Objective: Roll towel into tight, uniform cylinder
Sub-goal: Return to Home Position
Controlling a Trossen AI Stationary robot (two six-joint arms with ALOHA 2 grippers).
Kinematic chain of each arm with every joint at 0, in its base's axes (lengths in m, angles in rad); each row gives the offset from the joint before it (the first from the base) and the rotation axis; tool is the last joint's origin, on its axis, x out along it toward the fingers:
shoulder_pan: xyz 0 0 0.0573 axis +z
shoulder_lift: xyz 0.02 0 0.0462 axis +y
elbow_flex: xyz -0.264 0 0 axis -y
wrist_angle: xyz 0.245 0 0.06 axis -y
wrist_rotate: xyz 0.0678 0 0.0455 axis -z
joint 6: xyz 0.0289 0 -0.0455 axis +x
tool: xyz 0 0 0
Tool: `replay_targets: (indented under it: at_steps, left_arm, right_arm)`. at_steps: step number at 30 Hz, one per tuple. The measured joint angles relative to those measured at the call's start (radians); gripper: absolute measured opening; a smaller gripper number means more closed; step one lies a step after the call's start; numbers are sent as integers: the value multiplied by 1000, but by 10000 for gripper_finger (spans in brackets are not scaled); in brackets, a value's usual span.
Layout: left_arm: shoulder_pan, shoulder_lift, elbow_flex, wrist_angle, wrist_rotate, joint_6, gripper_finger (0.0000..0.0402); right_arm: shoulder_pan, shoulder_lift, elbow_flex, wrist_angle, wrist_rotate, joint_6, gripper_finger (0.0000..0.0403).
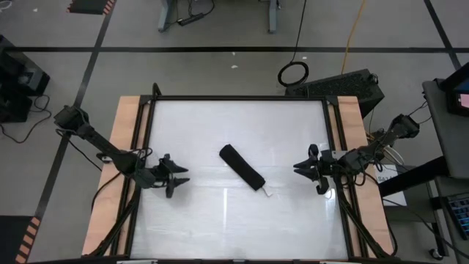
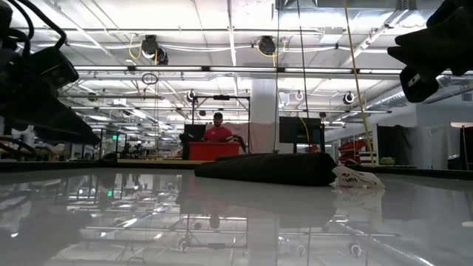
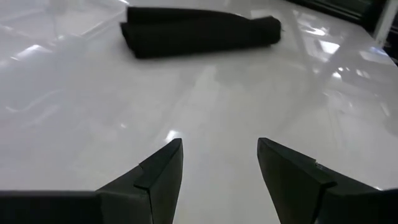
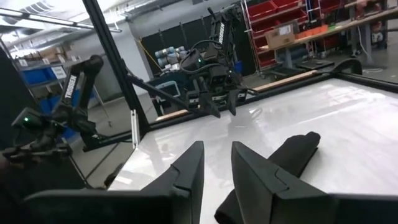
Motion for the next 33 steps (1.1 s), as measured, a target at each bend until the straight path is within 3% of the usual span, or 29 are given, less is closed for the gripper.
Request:
replay_targets:
  at_steps: [12,15,18,21,25,29,33]
  left_arm:
    - [0,0,0,0,28,0,212]
    - [0,0,0,0,28,1,212]
    - [0,0,0,0,29,1,212]
    - [0,0,0,0,29,1,212]
    - [0,0,-1,0,29,1,212]
    - [0,0,-1,-2,29,1,212]
    - [0,0,-1,-3,29,1,212]
  right_arm:
    - [-1,1,0,9,5,-11,73]
    - [-7,0,1,136,81,-66,73]
    - [-7,-1,3,202,70,-131,73]
    - [-5,0,3,16,72,-129,73]
    - [-14,18,1,-258,106,106,73]
    - [-17,46,1,-244,103,194,73]
    - [-29,46,64,-239,-3,63,73]
